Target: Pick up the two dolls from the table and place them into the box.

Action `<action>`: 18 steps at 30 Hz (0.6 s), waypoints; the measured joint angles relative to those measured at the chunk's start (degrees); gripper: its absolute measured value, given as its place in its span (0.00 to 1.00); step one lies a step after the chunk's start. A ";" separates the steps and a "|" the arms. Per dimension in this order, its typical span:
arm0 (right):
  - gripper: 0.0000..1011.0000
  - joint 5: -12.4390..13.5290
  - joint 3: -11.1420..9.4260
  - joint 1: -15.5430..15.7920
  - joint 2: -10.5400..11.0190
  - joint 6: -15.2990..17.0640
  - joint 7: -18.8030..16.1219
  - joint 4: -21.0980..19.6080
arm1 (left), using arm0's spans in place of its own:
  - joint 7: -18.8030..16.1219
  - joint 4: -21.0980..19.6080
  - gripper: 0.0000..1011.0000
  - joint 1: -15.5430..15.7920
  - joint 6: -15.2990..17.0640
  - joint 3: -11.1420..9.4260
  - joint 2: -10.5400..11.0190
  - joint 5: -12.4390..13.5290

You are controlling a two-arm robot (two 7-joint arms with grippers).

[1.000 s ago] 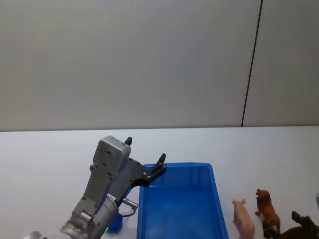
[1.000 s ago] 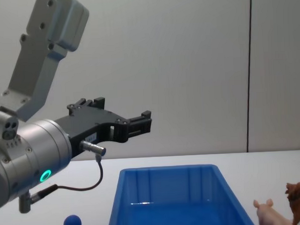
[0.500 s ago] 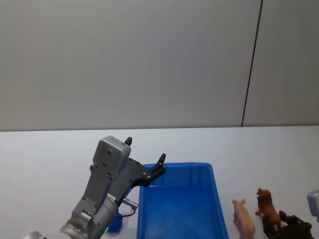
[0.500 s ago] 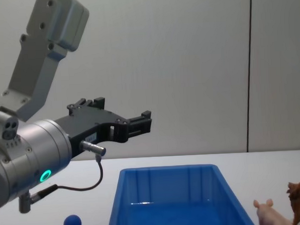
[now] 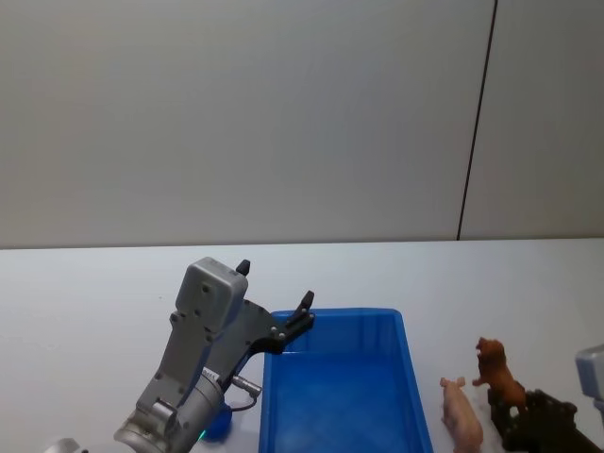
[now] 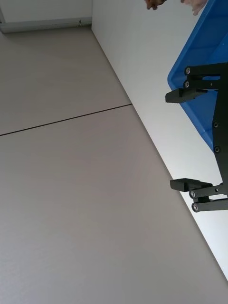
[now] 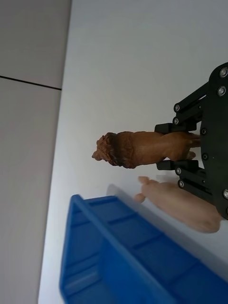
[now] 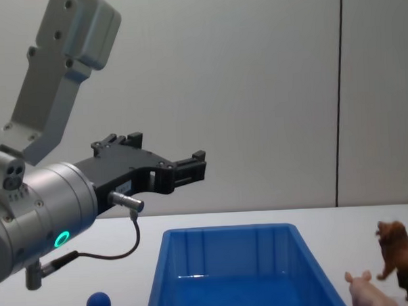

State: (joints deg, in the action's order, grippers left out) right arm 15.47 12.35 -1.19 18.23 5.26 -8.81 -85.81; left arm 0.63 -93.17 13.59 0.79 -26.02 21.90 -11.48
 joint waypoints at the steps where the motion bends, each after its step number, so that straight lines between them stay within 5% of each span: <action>1: 0.30 0.12 -0.04 0.05 0.02 -0.28 -0.14 -0.71 | 0.00 0.00 0.99 0.00 0.00 0.00 0.00 0.00; 18: 0.29 0.85 0.49 -1.06 -0.68 -0.97 -4.62 -7.21 | 0.00 0.00 0.99 0.00 0.00 0.00 0.00 0.00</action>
State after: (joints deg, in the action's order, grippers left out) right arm 16.32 12.84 -2.25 17.55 4.30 -13.43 -93.02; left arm 0.63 -93.17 13.59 0.79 -26.02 21.89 -11.48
